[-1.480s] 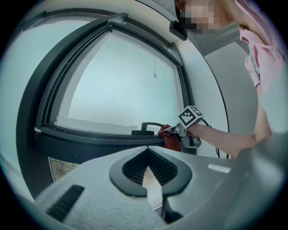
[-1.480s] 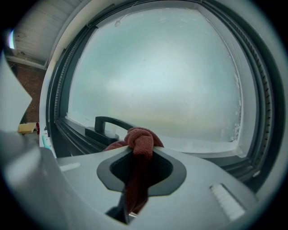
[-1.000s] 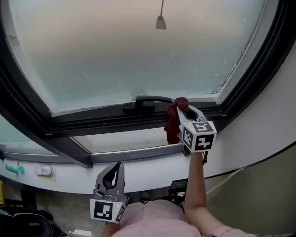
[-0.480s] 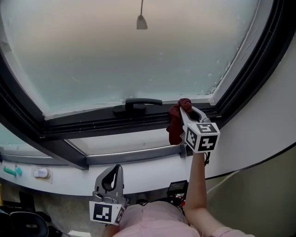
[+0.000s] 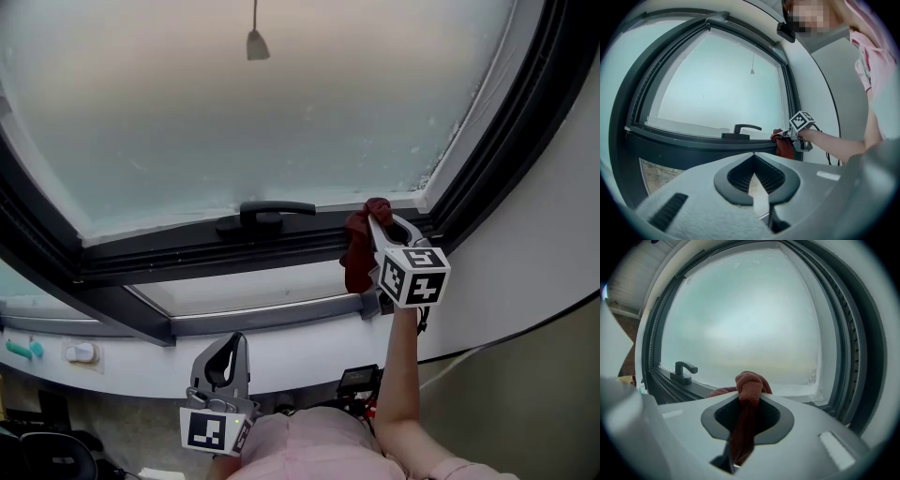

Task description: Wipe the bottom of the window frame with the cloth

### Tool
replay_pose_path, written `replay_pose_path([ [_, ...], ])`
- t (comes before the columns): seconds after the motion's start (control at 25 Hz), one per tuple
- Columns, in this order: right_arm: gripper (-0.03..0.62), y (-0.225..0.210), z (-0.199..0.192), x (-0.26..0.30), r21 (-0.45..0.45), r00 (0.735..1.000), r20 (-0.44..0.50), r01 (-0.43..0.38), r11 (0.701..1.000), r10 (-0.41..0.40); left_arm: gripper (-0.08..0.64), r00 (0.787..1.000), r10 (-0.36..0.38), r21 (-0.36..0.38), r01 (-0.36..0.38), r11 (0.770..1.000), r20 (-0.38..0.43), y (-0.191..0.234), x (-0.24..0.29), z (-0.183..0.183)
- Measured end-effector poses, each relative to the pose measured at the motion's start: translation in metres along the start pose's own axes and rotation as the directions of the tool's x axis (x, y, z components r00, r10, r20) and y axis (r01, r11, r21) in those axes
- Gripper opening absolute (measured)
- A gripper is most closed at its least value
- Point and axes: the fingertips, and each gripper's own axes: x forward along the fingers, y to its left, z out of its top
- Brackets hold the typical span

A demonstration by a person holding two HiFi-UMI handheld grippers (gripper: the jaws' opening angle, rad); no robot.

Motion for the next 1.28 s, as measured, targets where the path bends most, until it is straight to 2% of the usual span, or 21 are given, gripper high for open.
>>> replay_pose_path([
  [0.72,0.066,-0.072,-0.003,-0.009,0.061,0.992,-0.003,0.125,0.99,-0.125,-0.002,1.0,-0.012,0.001,0.012,1.0,-0.008,-0.002,0.016,-0.001],
  [1.28,0.064,-0.115,-0.006,-0.017,0.071,0.97,-0.011,0.241,0.968,-0.241,-0.002,1.0,-0.013,-0.012,0.013,1.0,-0.011,0.002,0.018,-0.004],
])
